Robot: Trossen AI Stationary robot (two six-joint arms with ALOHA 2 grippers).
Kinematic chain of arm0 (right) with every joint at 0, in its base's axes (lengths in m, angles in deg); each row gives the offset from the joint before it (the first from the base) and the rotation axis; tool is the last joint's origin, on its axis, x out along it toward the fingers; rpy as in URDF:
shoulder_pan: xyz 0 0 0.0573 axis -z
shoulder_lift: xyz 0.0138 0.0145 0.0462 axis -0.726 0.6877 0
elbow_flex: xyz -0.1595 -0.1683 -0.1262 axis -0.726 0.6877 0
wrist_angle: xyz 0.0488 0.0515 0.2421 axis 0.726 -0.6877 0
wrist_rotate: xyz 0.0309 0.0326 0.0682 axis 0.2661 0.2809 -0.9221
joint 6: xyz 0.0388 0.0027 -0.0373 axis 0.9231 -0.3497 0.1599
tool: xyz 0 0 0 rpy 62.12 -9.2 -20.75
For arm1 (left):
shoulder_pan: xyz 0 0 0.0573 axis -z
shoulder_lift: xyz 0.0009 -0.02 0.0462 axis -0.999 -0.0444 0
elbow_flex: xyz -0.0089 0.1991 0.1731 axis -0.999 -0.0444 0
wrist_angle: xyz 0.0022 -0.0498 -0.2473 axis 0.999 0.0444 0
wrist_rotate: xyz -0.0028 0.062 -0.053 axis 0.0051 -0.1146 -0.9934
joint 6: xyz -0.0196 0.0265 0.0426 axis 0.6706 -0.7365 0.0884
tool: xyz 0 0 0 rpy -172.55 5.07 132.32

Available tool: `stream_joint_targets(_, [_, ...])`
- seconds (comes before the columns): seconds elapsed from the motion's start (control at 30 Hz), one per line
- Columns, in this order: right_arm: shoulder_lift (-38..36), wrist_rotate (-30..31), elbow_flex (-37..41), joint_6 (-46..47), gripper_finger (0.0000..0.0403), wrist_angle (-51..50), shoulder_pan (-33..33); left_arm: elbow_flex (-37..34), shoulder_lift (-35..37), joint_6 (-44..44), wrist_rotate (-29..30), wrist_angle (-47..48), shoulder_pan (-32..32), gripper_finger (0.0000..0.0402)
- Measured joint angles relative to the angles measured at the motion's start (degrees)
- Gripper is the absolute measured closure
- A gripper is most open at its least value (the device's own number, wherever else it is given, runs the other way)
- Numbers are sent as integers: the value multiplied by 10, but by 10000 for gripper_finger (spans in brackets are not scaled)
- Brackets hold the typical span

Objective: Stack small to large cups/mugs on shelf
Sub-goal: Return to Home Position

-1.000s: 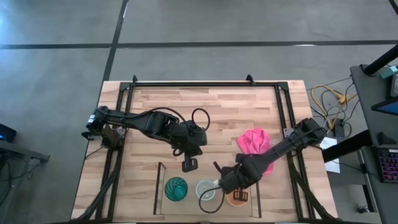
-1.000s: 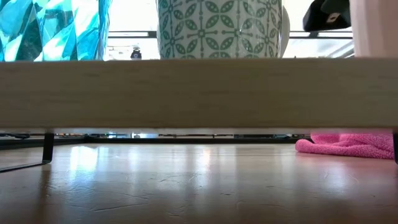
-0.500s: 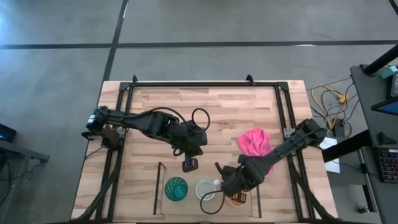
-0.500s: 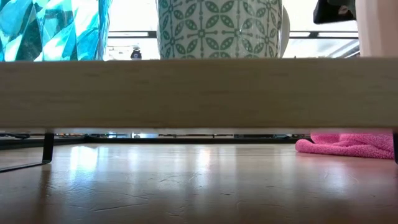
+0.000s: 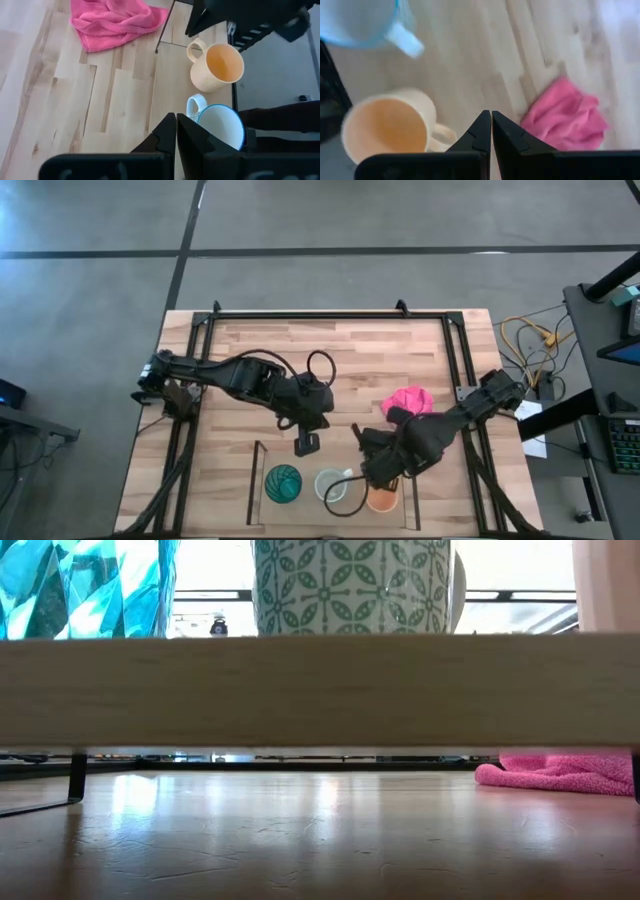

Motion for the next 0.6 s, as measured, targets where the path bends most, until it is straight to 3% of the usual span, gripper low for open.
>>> stream_joint_targets(0.23, [-16, 90, -83, -39, 394, -2, -10, 0, 38, 63, 0, 4, 2, 402])
stream_joint_targets(0.37, [-21, 93, -129, -130, 394, -2, -10, 0, 64, 89, 0, 6, 2, 402])
stream_joint_targets(0.6, [-38, 92, -164, -157, 394, -2, -9, -6, 110, 66, 2, 4, 3, 402])
